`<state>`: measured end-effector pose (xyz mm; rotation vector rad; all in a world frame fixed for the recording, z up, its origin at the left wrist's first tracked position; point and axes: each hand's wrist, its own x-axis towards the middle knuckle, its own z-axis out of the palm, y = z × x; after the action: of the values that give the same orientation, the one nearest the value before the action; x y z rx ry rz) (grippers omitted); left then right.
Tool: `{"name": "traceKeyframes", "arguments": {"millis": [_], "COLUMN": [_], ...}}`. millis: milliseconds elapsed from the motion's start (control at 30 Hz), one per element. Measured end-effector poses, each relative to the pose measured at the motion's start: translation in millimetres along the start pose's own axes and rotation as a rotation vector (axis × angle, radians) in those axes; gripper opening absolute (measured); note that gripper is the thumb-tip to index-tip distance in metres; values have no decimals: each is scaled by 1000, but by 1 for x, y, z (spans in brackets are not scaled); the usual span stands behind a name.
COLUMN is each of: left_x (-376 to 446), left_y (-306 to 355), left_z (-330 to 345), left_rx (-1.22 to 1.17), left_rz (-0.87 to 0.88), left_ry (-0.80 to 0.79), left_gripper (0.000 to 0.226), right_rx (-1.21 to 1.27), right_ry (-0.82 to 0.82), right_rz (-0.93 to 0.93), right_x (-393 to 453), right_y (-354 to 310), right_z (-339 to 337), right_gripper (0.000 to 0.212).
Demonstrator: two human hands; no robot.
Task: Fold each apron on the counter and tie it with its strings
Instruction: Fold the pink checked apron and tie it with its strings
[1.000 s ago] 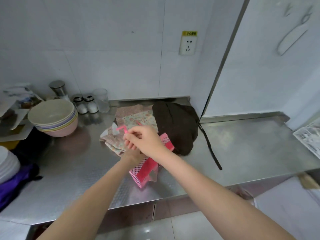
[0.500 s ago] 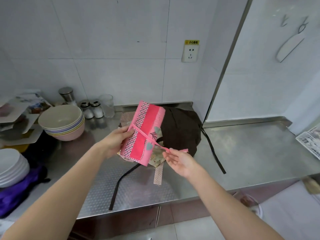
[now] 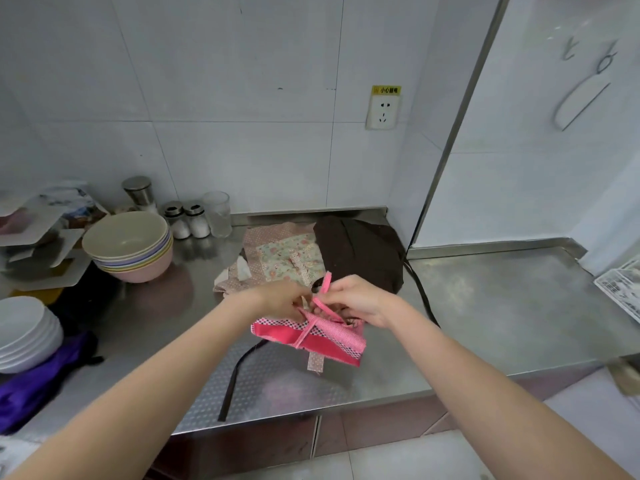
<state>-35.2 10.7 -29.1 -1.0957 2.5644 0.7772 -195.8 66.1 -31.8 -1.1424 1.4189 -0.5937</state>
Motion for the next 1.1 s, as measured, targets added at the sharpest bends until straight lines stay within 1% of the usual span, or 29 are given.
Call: {"name": "traceKeyframes", "arguments": {"millis": [67,133,200,300,333,400,467,500,533,567,667,733,800,867,933,967,1033,1100], "left_x": [4,5,4,5,5,6,5,5,5,6,6,5,0,-6,-13,-15,-11,-4], "left_y": [1,-1,-3,-5,-6,-7,-6,-5,-4,-4,-5,-6,-7,-8,-10,-11,-13,-14], "left_z": [4,8,11,13,13,13,12,11,11,12,13,15,15,12,12,13,17,20], "left_rx": [1,-73,-112,-62,-47,-22,28,51,58,57,85,62,-99,-409,-779,-954,-1271,-1478], "left_rz": [25,40,45,26,16,-11,-43,-57,-70,-79,-82,-46,17,76,88,79,46,-8], "left_ry": [11,1,12,-11,-40,-115,-162,-163,-159,-156,-202,-235,-223,-177,-94,-39,102,268], "left_gripper": [26,23,23,24,24,27,30,31,32,32,29,28,29,30,30,28,25,22], "right_rx": [-96,-147,-66,-25,-53,-189,-321,-332,-278,-157,312,553,743,895,976,993,937,903], "right_ry": [57,45,16,-6,-22,-60,-73,-52,-26,-18,-44,-32,30,104,159,183,268,329], "right_rz": [-67,-108,-149,-165,-161,-140,-169,-196,-220,-237,-296,-372,-435,-455,-402,-355,-241,-184], "right_x": [1,0,-4,-6,-6,-7,-6,-5,-4,-5,-5,-7,-7,-4,1,3,8,8], "right_y": [-1,0,-2,-9,-12,-23,-38,-47,-54,-62,-81,-91,-93,-85,-65,-52,-25,-3], "right_z": [2,4,3,-1,-3,-10,-14,-15,-16,-17,-21,-26,-33,-41,-47,-47,-43,-37], "right_gripper": [22,20,20,17,19,25,21,18,14,13,14,14,16,15,14,13,13,17]}}
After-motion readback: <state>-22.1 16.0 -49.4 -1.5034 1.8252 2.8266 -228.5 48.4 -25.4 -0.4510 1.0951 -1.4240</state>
